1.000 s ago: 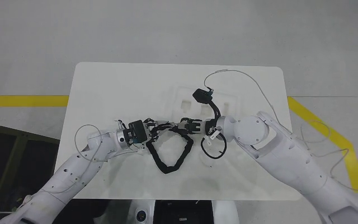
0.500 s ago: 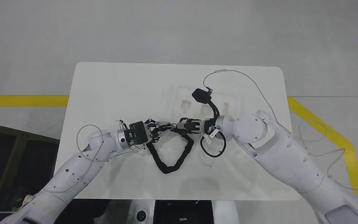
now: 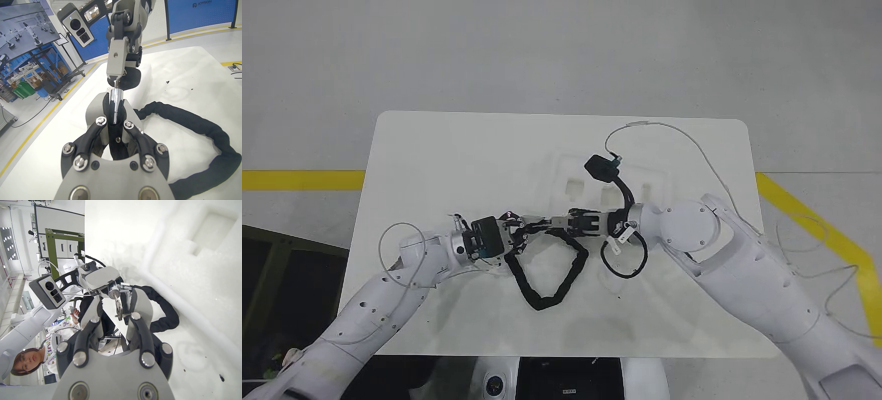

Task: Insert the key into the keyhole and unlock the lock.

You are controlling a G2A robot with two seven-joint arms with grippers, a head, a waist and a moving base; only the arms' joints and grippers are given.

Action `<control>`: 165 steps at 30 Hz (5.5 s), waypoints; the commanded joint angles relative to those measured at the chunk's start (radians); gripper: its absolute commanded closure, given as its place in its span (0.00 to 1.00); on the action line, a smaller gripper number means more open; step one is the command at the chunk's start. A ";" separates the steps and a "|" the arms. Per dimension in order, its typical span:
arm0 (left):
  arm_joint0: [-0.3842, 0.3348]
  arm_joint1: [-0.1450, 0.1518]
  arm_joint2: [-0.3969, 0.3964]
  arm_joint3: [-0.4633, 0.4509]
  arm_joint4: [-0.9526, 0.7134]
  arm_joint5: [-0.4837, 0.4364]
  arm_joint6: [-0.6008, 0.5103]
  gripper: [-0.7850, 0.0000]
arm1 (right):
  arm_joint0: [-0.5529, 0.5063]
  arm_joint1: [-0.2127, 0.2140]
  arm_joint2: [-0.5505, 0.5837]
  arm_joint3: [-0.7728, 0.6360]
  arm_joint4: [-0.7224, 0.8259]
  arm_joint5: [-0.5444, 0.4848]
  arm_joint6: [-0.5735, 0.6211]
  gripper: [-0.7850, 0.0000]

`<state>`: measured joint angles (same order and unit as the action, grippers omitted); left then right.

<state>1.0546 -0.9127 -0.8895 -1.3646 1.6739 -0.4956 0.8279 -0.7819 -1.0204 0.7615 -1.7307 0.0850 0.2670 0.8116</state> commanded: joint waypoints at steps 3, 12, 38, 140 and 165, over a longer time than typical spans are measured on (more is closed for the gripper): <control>0.002 -0.001 -0.009 0.004 0.003 0.000 0.002 1.00 | -0.011 0.005 0.025 -0.015 -0.011 0.004 0.021 0.43; 0.015 -0.002 -0.029 0.007 0.010 -0.007 0.001 1.00 | -0.072 0.029 0.119 -0.057 -0.039 0.008 0.045 0.72; 0.021 -0.017 -0.041 0.003 0.038 -0.029 0.009 1.00 | -0.096 0.013 0.135 -0.042 -0.058 -0.036 0.041 1.00; 0.035 -0.050 -0.085 0.020 0.085 -0.073 0.036 1.00 | -0.122 -0.021 0.196 -0.052 -0.161 -0.083 0.134 1.00; 0.031 -0.058 -0.083 0.018 0.089 -0.077 0.039 1.00 | -0.102 -0.040 0.173 -0.019 -0.145 -0.083 0.139 0.83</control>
<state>1.0853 -0.9703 -0.9726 -1.3477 1.7633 -0.5714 0.8673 -0.8833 -1.0597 0.9333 -1.7516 -0.0627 0.1835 0.9526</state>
